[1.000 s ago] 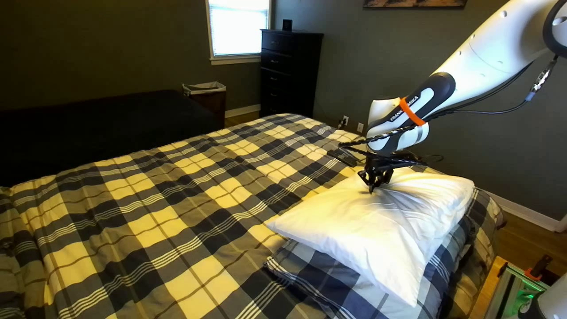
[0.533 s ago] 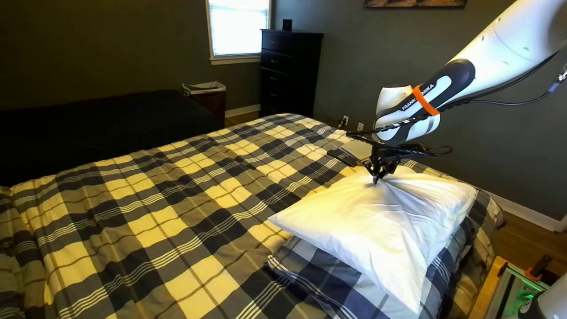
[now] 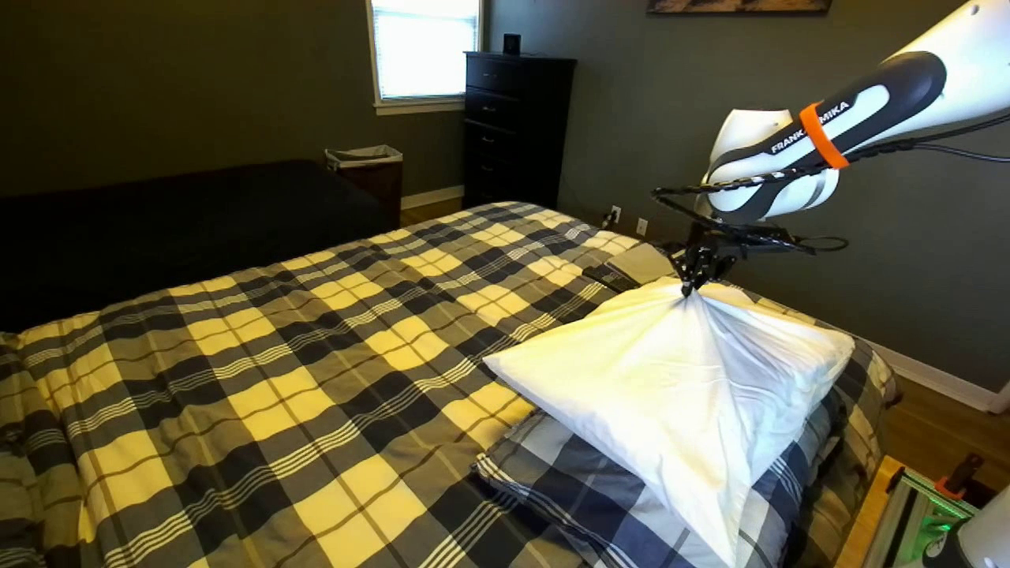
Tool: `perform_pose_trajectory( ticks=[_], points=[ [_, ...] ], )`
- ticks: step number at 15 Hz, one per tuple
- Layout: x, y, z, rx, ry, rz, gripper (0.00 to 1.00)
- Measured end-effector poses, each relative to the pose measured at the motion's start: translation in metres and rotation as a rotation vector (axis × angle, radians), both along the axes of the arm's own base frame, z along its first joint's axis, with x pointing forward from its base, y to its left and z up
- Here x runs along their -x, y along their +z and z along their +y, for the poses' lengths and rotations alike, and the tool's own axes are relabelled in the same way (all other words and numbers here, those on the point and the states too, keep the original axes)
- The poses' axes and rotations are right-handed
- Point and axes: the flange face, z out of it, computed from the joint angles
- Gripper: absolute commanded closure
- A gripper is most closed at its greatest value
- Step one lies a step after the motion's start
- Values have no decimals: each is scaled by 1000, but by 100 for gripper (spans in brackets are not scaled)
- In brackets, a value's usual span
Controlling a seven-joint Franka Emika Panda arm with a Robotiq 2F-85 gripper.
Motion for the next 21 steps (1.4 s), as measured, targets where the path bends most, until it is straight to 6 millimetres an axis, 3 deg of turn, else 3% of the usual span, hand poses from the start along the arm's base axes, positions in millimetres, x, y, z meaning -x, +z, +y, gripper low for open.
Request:
perform_pose_trajectory(
  ticks=[8, 9, 11, 20, 21],
  points=[
    [19, 66, -14, 56, -66, -225, 98],
    [20, 72, -15, 65, -73, -258, 92],
    [22, 82, -18, 80, -75, -300, 92],
    [24, 85, -18, 84, -75, -307, 92],
    [24, 85, -18, 84, -75, -307, 98]
  ],
)
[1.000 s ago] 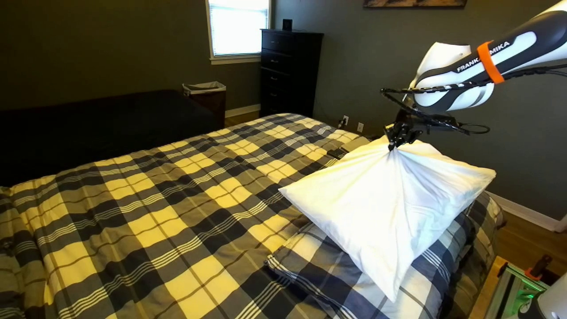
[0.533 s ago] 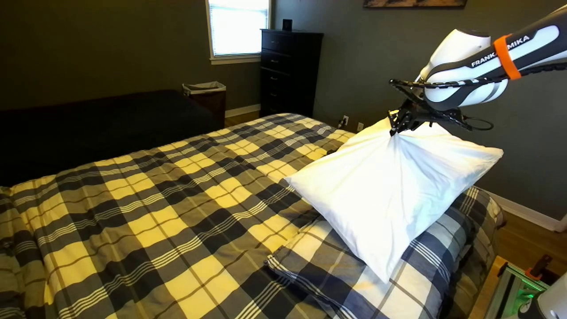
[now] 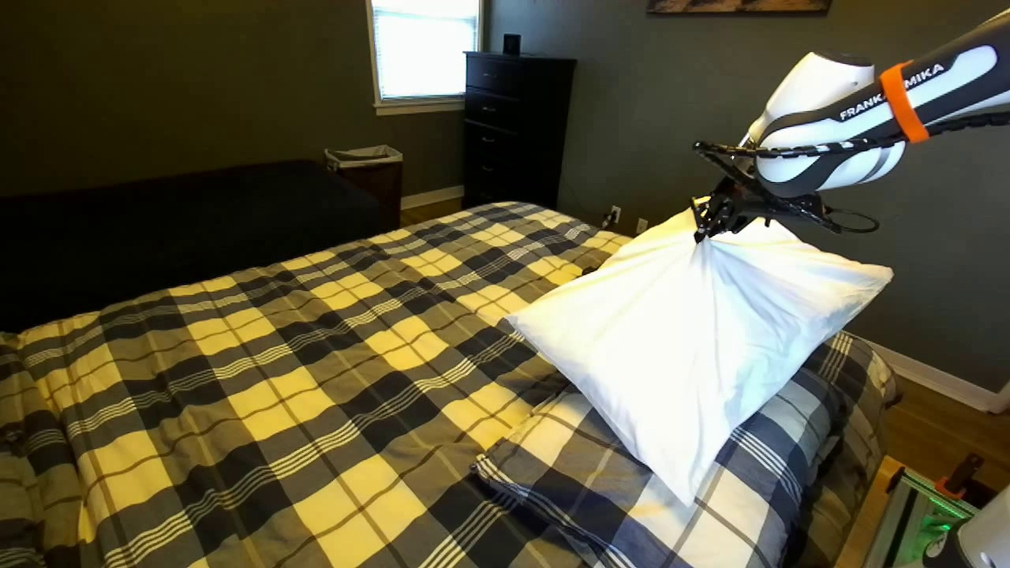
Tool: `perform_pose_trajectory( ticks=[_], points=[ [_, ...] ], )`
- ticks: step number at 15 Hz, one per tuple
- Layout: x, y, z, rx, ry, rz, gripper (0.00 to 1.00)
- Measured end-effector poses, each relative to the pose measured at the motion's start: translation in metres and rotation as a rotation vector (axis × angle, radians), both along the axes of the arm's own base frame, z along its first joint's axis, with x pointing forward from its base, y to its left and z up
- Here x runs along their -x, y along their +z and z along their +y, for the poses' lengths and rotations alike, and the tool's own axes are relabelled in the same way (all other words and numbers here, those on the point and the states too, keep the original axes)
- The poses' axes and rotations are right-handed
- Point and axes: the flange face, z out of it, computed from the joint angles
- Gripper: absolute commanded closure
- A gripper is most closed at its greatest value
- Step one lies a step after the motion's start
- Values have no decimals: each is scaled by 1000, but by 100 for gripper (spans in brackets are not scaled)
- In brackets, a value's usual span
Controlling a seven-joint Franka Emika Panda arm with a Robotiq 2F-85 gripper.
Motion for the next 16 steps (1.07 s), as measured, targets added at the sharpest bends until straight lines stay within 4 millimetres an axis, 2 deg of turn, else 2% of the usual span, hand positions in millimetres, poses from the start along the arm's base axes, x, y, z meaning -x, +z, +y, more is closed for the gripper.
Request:
perform_pose_trajectory(
  ticks=[4, 8, 16],
  points=[
    [0, -7, -2, -10, -10, 14, 98],
    [1, -8, -16, -71, -31, 33, 98],
    [2, 32, -54, -312, -20, 4, 98]
  ],
)
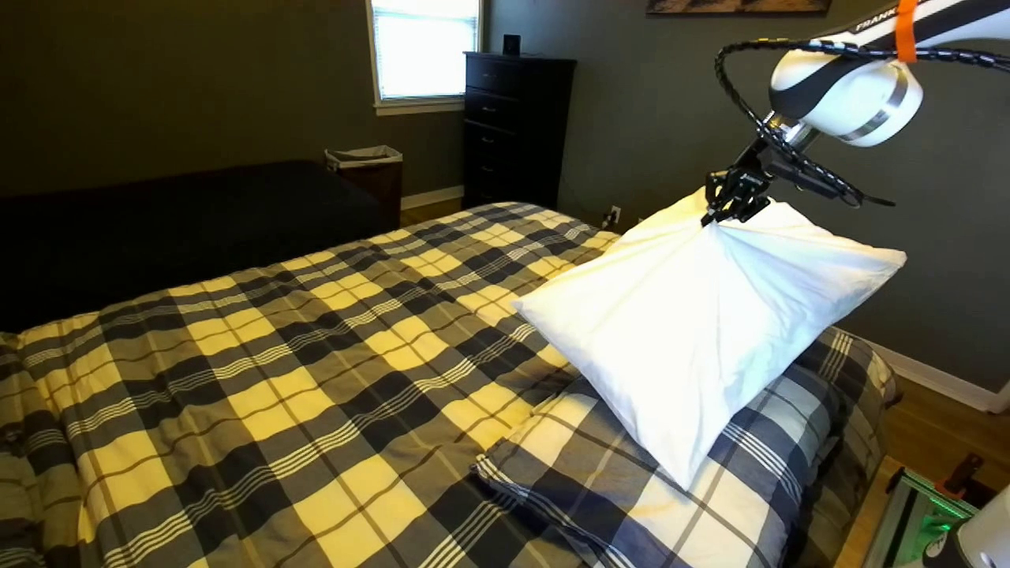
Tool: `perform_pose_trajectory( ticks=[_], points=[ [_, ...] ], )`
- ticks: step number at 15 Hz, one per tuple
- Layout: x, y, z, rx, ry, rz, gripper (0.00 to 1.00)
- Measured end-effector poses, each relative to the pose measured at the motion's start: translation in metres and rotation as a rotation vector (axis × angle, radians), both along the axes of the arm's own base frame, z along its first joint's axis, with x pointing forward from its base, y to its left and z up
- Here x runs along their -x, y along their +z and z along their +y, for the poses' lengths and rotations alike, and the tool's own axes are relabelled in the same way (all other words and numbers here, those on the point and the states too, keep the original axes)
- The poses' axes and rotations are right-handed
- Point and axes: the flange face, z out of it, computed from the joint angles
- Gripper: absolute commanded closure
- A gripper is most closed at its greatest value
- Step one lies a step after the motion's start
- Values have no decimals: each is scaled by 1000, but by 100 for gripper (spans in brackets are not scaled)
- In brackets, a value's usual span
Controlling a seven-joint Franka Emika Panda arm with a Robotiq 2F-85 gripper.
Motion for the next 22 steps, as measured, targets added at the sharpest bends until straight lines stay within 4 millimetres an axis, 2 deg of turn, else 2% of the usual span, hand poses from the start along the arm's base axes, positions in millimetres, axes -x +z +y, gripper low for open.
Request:
perform_pose_trajectory(
  ticks=[4, 15, 18, 22],
  points=[
    [-10, 17, -6, -68, -11, -27, 98],
    [-49, 75, 2, -221, 42, -66, 98],
    [-67, 76, 7, -237, 49, -77, 98],
    [-95, 66, 18, -243, 70, -65, 98]
  ],
)
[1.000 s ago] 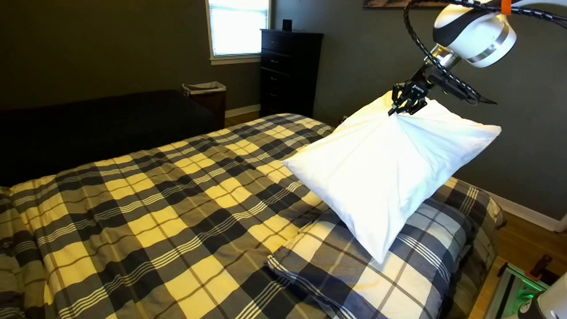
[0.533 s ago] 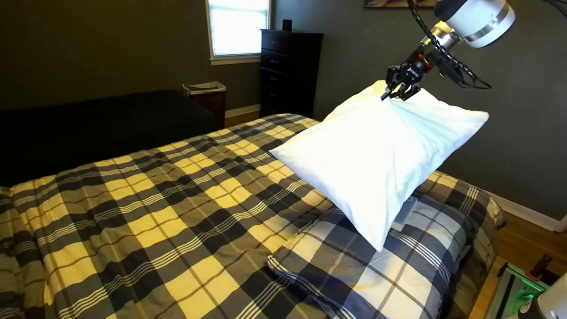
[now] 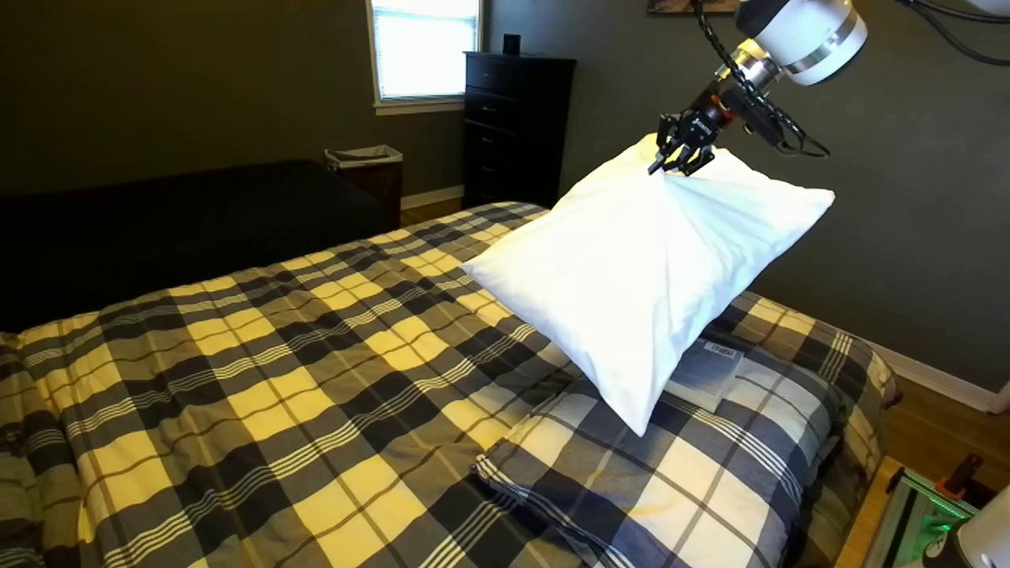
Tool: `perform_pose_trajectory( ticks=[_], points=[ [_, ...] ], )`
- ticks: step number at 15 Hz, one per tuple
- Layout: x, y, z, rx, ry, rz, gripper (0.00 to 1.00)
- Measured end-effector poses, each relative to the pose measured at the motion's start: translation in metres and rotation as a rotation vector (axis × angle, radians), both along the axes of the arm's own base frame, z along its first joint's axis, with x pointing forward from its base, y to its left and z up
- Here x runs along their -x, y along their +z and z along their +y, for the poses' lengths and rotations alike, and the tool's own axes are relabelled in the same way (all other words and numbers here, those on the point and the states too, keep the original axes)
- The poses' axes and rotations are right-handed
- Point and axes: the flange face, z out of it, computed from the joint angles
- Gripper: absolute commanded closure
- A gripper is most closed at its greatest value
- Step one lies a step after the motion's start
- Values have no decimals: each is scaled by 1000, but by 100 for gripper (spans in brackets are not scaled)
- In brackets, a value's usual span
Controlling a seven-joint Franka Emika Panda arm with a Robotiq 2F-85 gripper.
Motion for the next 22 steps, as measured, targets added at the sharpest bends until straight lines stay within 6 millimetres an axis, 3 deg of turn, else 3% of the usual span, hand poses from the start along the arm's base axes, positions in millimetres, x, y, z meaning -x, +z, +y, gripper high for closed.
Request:
perform_pose_trajectory(
  ticks=[10, 16, 22],
  points=[
    [-83, -23, 44, 9, 39, 7, 98],
    [-133, -65, 75, 34, 20, -8, 98],
    [-161, -105, 86, 70, 5, 5, 98]
  ],
)
